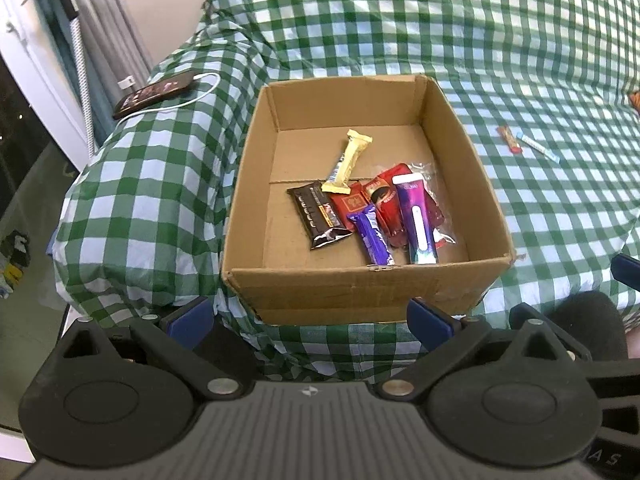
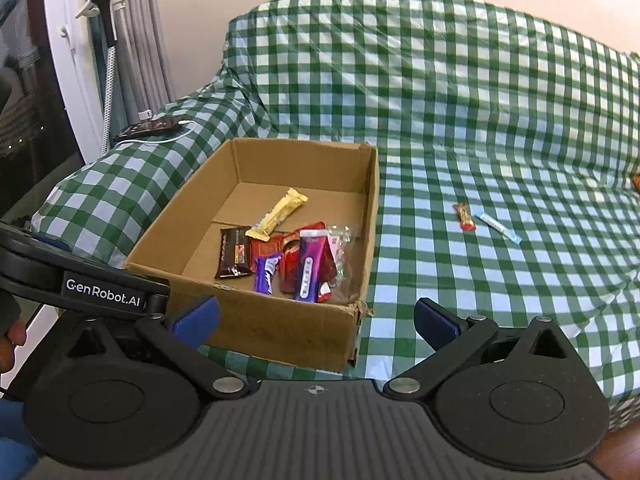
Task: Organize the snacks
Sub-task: 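Lift both tools out of the box and move toward the last two snacks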
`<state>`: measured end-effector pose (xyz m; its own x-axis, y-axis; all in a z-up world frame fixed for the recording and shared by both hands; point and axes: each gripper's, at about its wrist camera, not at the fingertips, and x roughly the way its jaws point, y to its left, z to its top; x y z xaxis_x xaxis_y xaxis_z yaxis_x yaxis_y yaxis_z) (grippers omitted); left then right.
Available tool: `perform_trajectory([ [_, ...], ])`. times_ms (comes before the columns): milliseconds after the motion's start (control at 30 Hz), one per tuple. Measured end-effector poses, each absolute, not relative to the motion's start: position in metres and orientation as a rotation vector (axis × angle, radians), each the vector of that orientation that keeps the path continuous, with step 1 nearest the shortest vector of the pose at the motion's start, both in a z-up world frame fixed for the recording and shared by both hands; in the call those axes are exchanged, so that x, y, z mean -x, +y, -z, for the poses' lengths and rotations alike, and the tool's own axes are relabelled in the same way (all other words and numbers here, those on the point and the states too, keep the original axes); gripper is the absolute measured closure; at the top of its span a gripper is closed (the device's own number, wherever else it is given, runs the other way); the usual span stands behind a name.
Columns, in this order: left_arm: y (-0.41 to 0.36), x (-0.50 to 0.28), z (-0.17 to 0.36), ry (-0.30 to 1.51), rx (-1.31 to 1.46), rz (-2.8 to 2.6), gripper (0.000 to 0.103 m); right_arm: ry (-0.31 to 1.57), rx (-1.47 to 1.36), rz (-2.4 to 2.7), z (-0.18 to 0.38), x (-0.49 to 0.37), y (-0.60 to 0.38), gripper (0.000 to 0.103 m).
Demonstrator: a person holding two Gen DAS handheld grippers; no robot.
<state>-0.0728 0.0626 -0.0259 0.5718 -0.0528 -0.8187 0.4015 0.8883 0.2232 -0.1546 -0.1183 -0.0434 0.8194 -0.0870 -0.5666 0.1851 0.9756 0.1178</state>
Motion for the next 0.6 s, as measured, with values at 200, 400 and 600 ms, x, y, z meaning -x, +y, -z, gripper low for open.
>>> perform_trajectory([
  [200,0.035,0.065,0.027,0.921,-0.455,0.306,0.0,0.608,-0.222,0.164,0.053,0.149,-0.142,0.0],
  [400,-0.023,0.056,0.02,0.89,-0.489,0.393,0.0,0.588,-0.25,0.291,0.057,0.147,-0.19,0.0],
  [600,-0.119,0.029,0.027,0.877,-0.524,0.495,0.0,0.56,-0.28,0.47,0.065,0.143,-0.27,0.0],
])
